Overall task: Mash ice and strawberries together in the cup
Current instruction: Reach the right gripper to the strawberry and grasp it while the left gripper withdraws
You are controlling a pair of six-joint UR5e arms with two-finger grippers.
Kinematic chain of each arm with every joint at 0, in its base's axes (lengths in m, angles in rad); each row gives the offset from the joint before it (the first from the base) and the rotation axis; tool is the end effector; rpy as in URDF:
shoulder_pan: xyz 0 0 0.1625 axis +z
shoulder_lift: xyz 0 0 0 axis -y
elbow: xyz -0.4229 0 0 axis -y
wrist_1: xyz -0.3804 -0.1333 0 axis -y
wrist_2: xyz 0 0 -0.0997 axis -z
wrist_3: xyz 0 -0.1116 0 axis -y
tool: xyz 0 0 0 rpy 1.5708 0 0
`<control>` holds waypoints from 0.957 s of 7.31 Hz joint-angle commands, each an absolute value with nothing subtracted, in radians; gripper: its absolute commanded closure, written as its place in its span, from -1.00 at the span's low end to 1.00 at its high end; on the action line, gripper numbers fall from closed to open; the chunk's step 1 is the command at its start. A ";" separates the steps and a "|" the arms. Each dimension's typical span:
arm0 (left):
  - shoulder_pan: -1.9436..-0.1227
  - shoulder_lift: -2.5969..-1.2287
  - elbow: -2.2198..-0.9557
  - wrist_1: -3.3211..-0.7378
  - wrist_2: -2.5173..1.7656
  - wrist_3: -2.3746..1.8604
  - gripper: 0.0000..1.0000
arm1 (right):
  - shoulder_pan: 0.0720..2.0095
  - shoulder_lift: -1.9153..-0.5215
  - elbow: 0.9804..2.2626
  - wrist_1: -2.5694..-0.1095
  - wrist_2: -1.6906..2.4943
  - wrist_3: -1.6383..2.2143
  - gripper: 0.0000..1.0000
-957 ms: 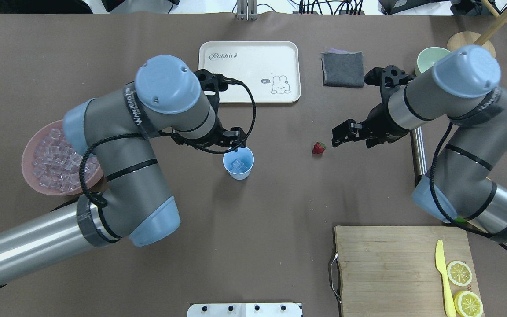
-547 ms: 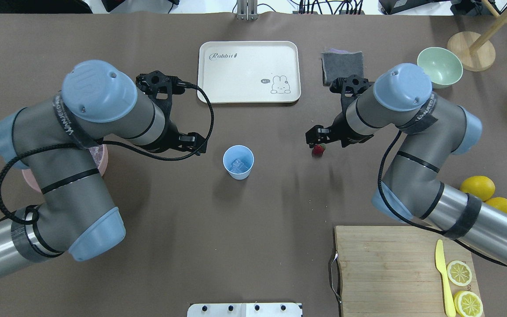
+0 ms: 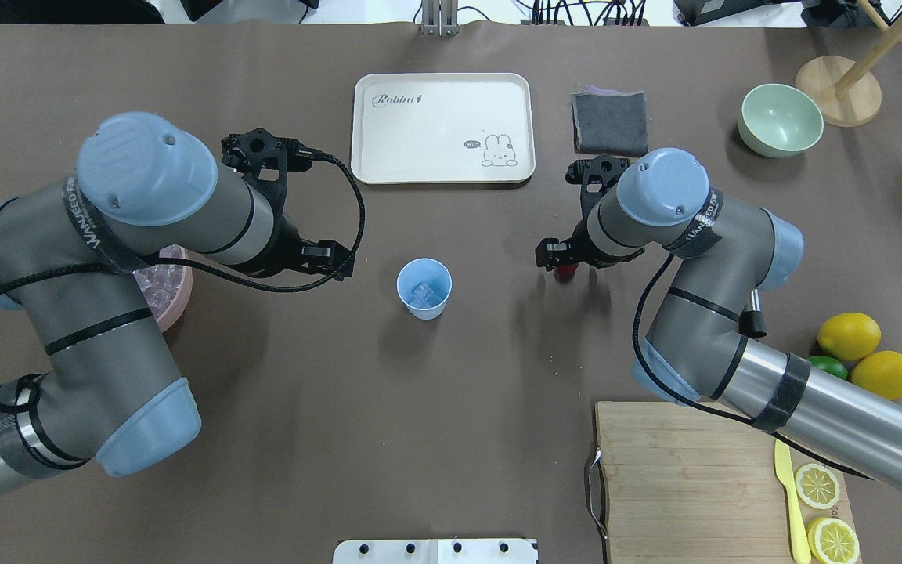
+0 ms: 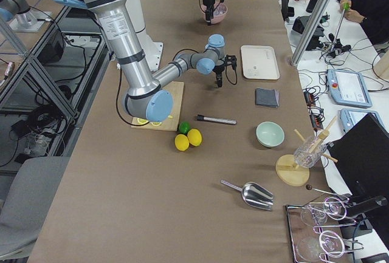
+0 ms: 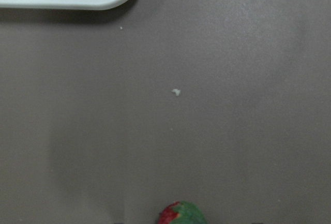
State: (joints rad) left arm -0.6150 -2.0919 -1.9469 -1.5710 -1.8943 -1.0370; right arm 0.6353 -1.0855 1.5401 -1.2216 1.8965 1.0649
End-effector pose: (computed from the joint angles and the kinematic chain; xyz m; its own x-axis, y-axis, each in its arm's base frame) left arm 0.4277 -0.4219 0.2200 0.6136 0.1572 -0.7738 0.0370 0.9732 0.2271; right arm -0.4929 -0.4847 0.3711 0.6712 -0.0756 0.7374 -0.0589 0.9862 0.1547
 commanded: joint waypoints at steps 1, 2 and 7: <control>-0.614 -2.092 -1.948 -1.572 -1.893 -1.037 -0.96 | 0.629 -1.083 1.537 -1.221 1.897 1.068 0.99; -0.614 -2.092 -1.948 -1.571 -1.893 -1.037 -0.96 | 0.629 -1.083 1.537 -1.223 1.901 1.068 1.00; -0.657 -2.027 -2.012 -1.542 -1.901 -0.927 -0.95 | 0.670 -1.022 1.684 -1.281 1.974 1.083 1.00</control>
State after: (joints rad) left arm -0.6471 -2.0691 -1.9860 -1.5471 -1.8978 -0.9785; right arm 0.6667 -1.0423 1.6291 -1.2510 1.9687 1.0720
